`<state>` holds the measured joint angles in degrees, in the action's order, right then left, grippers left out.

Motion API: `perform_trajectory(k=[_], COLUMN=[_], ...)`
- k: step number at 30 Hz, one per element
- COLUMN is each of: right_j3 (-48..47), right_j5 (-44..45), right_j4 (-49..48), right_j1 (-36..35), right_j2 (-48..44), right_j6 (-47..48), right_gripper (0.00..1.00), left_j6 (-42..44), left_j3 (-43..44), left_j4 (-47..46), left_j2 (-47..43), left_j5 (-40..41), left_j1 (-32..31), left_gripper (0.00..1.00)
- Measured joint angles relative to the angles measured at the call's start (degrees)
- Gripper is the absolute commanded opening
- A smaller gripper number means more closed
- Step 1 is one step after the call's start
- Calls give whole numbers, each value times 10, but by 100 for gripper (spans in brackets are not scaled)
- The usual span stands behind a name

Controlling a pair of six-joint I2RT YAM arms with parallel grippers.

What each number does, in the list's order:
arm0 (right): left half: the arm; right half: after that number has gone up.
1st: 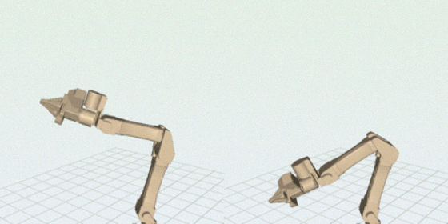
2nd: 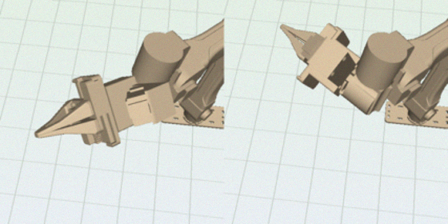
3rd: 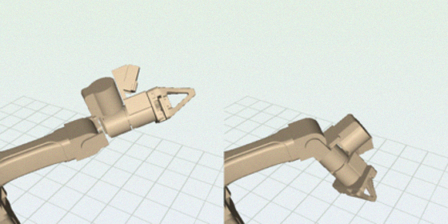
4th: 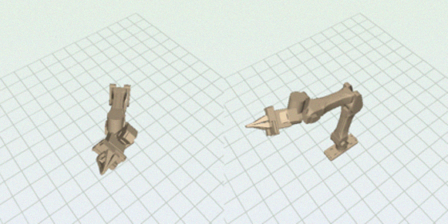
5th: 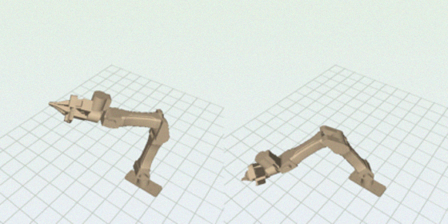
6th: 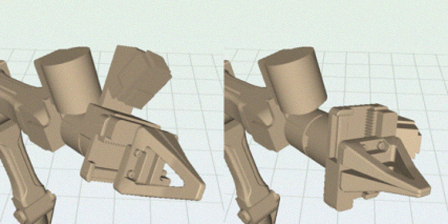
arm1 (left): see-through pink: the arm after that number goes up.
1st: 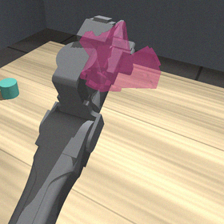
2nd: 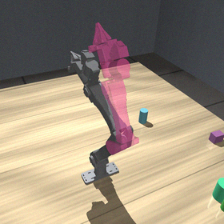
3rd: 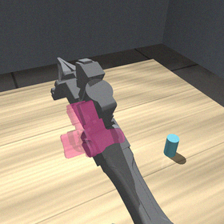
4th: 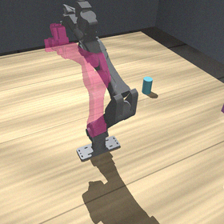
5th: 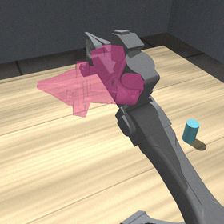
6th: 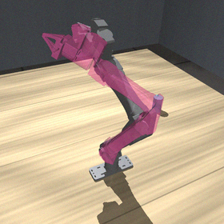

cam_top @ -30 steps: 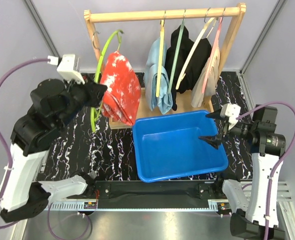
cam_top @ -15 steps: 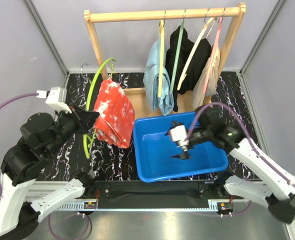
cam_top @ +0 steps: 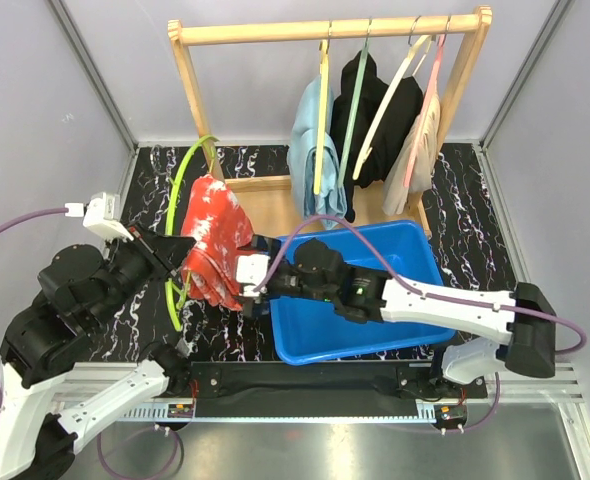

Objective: Remove the trousers from the hanger

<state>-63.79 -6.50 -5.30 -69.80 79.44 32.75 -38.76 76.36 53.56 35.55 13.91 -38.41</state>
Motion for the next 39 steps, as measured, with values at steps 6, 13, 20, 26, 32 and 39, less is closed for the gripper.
perform_trajectory(k=[6,13,20,26,32,39], right_j3=[-43,-65,-87,-93,-94,-94], right_j5=[73,123,124,102,83,109], right_j4=[-68,-112,-111,-89,-77,-78], right_j1=[-25,-25,-25,-27,-36,-39], right_j2=[50,85,111,113,113,116], right_j6=[-85,-111,-135,-146,-162,-174], right_gripper=[100,100,100,100,100,100], left_j6=[-19,-21,-21,-22,-25,-30], left_j3=[0,0,-2,-16,-19,-19], left_j4=[-3,-4,-4,-5,-5,-5], left_j2=[-2,-1,-2,-13,-14,-14], left_j5=[-1,-8,-11,-11,-11,-12], left_j1=[0,0,0,0,0,0], left_gripper=[0,0,0,0,0,0])
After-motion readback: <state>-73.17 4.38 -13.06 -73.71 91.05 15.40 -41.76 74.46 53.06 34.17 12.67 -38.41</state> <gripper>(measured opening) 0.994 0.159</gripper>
